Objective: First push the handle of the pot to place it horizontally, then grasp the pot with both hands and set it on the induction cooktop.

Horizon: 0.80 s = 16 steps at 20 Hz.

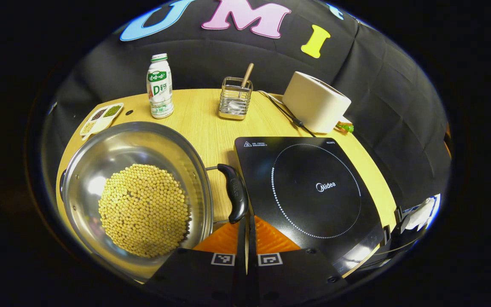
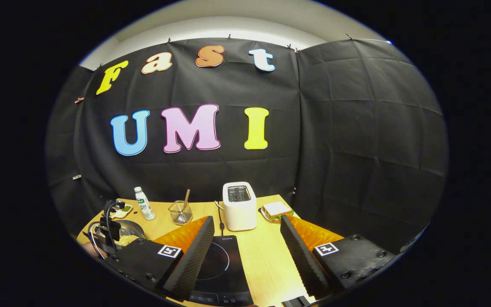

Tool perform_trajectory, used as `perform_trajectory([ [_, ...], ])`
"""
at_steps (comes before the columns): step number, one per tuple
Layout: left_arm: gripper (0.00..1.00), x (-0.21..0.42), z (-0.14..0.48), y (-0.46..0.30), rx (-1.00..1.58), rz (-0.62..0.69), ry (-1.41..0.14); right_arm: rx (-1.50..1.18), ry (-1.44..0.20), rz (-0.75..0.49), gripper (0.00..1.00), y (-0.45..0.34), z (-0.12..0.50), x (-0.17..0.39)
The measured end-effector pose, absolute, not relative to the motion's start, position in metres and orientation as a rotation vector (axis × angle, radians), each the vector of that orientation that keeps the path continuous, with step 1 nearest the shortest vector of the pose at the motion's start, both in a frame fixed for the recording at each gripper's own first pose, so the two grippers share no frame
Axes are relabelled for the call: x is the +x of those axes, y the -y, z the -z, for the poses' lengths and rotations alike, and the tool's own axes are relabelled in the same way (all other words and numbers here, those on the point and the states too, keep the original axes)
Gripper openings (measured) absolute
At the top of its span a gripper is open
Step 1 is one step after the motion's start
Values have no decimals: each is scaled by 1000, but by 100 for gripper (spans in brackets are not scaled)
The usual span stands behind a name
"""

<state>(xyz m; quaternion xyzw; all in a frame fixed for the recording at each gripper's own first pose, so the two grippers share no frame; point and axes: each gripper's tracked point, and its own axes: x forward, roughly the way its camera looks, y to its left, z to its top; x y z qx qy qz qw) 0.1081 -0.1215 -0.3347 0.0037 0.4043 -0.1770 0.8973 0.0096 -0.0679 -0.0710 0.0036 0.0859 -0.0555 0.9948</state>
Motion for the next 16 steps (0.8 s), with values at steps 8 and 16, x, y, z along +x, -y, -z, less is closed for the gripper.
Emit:
perform_trajectory([
  [8, 33, 77, 254, 101, -79, 412, -635, -9, -224, 32, 97, 29, 91, 24],
  [16, 95, 100, 192, -51, -50, 201, -504, 40, -411, -228, 98, -106, 148, 72],
])
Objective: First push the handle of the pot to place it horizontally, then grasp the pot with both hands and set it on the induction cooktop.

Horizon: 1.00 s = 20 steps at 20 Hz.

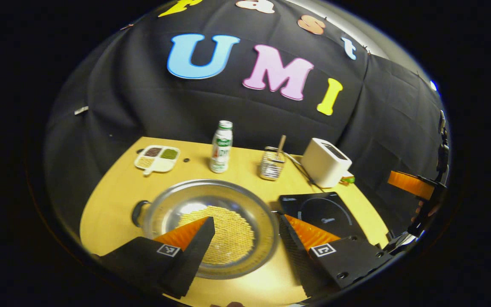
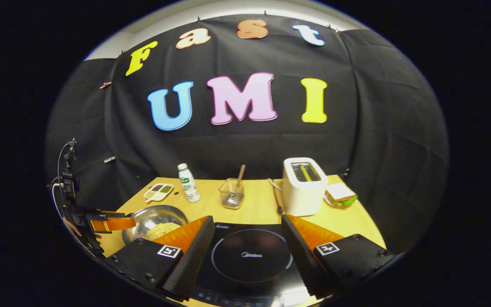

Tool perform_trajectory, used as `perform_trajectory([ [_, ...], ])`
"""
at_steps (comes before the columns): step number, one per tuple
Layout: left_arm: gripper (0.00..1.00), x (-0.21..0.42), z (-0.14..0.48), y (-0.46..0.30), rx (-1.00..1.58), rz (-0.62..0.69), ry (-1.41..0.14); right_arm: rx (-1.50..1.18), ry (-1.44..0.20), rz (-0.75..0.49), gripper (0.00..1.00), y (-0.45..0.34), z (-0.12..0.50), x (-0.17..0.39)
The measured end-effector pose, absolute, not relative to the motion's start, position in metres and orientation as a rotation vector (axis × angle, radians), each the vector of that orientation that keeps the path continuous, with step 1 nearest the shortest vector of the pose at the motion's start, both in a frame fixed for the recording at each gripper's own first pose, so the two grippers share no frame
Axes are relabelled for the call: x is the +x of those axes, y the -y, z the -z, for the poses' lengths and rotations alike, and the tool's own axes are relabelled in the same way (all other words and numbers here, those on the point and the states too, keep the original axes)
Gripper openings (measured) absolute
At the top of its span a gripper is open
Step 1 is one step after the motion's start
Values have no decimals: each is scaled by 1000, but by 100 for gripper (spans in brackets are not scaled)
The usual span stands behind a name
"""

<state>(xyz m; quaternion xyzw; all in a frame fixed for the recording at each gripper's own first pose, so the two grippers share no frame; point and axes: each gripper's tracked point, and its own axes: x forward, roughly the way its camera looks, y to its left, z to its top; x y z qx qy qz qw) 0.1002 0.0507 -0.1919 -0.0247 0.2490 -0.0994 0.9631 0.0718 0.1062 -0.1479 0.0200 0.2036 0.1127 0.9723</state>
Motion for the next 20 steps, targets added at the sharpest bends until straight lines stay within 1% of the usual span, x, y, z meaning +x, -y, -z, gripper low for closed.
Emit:
perform_trajectory([
  [4, 95, 113, 207, -129, -27, 100, -538, 68, -558, -367, 99, -184, 189, 86],
  [7, 95, 123, 223, -161, -35, 78, -557, 95, -673, -427, 99, -226, 226, 89],
  [10, 96, 135, 244, -177, -57, 86, -576, 113, -805, -434, 99, -252, 268, 90],
  [12, 95, 143, 256, -193, -43, 80, -592, 102, -862, -422, 99, -260, 295, 92],
  [15, 96, 155, 267, -202, -34, 97, -607, 90, -921, -393, 99, -263, 325, 94],
  [20, 96, 167, 298, -206, -66, 133, -672, 79, -982, -361, 99, -264, 353, 91],
])
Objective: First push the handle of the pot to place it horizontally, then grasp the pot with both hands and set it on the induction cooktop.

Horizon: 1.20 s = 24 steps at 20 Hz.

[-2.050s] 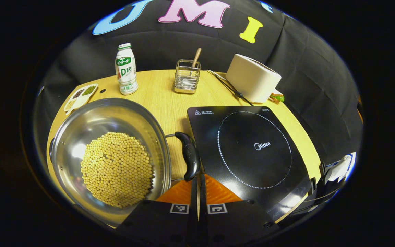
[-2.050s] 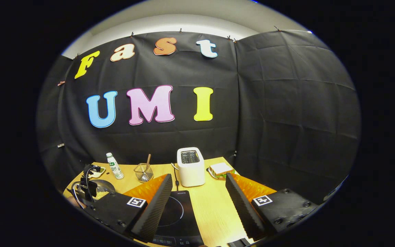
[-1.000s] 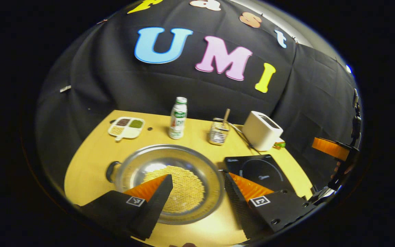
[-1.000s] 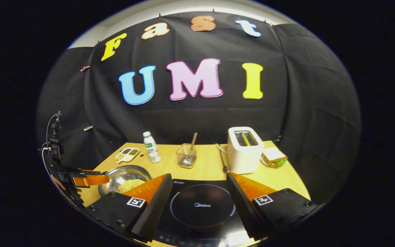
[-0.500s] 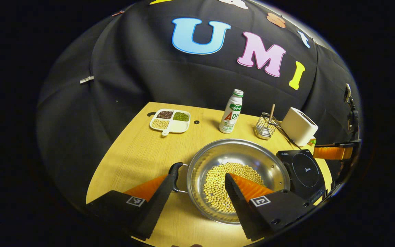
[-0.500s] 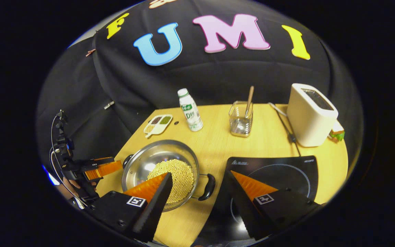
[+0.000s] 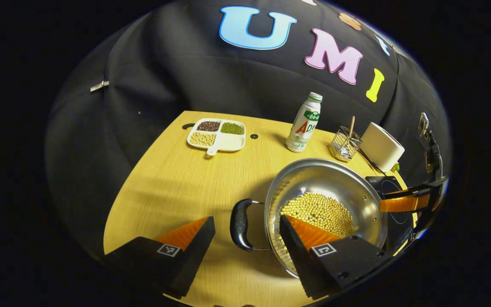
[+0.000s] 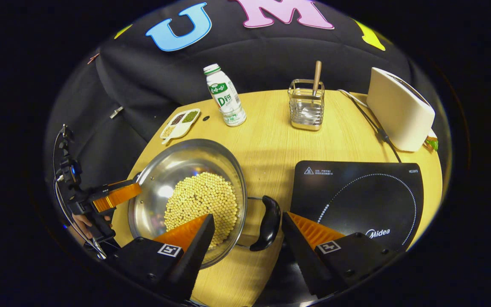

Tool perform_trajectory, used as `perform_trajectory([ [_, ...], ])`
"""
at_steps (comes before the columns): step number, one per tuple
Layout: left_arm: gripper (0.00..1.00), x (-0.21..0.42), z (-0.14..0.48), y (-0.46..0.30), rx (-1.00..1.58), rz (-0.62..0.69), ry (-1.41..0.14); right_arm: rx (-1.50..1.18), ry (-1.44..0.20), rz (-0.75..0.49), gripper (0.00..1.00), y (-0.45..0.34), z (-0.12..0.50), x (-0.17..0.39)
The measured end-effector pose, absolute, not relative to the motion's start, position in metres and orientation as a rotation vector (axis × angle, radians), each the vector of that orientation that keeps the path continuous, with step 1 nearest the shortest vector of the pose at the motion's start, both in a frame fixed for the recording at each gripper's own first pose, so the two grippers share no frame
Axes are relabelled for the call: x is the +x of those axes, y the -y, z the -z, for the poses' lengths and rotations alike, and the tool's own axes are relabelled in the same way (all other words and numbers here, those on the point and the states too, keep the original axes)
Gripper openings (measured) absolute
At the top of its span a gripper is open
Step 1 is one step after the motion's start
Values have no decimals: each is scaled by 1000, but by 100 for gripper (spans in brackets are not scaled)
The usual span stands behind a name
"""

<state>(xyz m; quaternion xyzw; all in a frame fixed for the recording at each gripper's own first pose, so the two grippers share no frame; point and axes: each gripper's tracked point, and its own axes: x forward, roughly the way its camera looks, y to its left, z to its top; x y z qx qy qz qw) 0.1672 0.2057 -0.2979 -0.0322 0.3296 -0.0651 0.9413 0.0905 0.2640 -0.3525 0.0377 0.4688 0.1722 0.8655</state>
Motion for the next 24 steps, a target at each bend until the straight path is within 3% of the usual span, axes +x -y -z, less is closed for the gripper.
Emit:
perform_trajectory([
  [6, 94, 173, 323, -196, -142, 205, -727, 76, -990, -365, 99, -277, 366, 99],
  [7, 93, 171, 324, -191, -148, 219, -737, 73, -997, -369, 91, -280, 370, 100],
  [8, 91, 170, 326, -190, -152, 222, -747, 68, -1006, -371, 96, -283, 374, 101],
  [10, 82, 174, 327, -192, -154, 220, -744, 44, -1013, -360, 96, -283, 382, 104],
  [11, 79, 175, 328, -197, -149, 216, -741, 35, -1015, -353, 94, -281, 386, 106],
  [13, 74, 173, 330, -207, -144, 208, -747, 38, -1031, -350, 78, -283, 392, 105],
  [15, 65, 172, 329, -209, -148, 210, -752, 19, -1028, -341, 75, -280, 396, 106],
  [16, 64, 171, 328, -209, -149, 212, -753, 23, -1029, -342, 69, -280, 394, 107],
  [24, 58, 169, 330, -210, -151, 191, -768, 44, -1039, -333, 59, -282, 398, 110],
])
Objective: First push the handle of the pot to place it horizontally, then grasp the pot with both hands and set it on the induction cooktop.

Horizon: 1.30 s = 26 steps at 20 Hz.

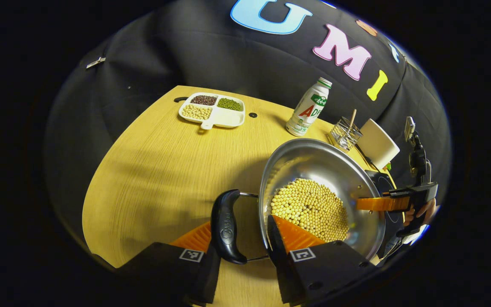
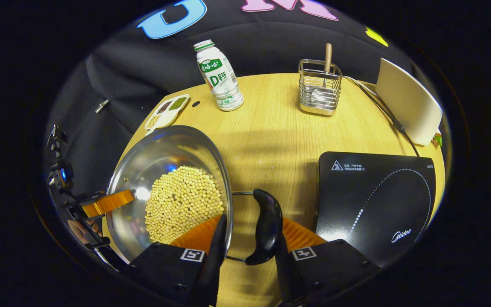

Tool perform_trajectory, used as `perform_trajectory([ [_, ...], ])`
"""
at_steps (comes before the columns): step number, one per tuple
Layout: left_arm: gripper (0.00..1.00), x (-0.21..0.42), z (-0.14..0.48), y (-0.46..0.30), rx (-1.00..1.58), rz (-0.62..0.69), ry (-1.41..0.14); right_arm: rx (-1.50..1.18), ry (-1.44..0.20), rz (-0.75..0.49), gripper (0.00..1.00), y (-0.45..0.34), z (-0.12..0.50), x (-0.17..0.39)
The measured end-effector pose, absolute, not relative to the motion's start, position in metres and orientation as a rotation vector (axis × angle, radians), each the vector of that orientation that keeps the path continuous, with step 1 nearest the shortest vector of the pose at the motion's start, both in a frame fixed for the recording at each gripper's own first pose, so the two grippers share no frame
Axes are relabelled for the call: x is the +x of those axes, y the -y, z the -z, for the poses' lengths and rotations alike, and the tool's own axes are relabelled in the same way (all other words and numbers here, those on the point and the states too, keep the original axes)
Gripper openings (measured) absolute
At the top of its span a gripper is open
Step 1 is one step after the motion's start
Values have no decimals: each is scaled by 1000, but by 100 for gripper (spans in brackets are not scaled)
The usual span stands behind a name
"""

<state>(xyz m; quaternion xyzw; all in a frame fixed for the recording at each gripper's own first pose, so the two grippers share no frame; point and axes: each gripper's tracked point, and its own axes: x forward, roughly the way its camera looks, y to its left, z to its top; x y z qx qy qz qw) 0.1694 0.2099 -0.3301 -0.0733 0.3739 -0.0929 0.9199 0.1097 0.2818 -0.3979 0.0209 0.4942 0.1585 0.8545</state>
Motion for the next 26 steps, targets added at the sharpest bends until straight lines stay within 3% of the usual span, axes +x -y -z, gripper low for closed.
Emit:
perform_trajectory([
  [12, 55, 148, 303, -208, -115, 163, -770, 26, -1013, -365, 59, -283, 374, 96],
  [13, 55, 146, 300, -204, -115, 163, -768, 25, -1006, -366, 55, -280, 368, 94],
  [14, 55, 144, 295, -201, -115, 164, -766, 24, -1001, -365, 58, -276, 362, 92],
  [17, 55, 136, 281, -183, -117, 173, -764, 27, -986, -358, 54, -258, 343, 85],
  [18, 55, 135, 277, -176, -116, 176, -763, 31, -982, -353, 59, -251, 337, 84],
  [21, 55, 131, 268, -150, -112, 188, -775, 44, -980, -329, 55, -227, 324, 80],
  [26, 55, 128, 254, -97, -99, 228, -787, 72, -976, -287, 59, -174, 305, 74],
])
